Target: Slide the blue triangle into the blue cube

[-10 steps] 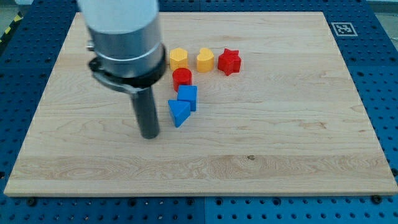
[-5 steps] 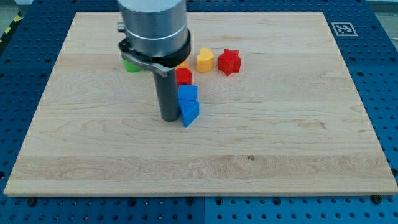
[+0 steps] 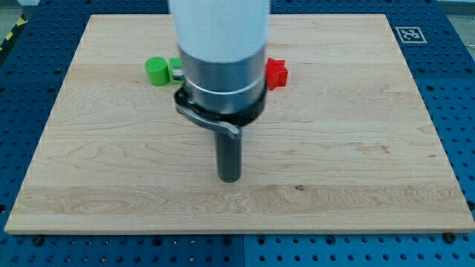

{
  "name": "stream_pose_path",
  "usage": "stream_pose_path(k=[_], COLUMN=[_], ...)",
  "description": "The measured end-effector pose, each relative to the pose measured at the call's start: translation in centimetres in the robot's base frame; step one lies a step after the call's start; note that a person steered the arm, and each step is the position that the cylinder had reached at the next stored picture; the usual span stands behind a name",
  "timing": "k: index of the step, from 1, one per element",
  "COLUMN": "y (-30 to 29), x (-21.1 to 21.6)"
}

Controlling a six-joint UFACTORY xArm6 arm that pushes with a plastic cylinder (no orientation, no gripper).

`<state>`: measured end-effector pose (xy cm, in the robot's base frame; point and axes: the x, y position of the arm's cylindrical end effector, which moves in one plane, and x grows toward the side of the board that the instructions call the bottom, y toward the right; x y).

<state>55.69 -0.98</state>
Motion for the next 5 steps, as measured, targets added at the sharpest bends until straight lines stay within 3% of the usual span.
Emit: stream_pose_path(k=[3,4,5], y=[1.9,5.7,6.8], x=[-1.5,-7.2,-9.7])
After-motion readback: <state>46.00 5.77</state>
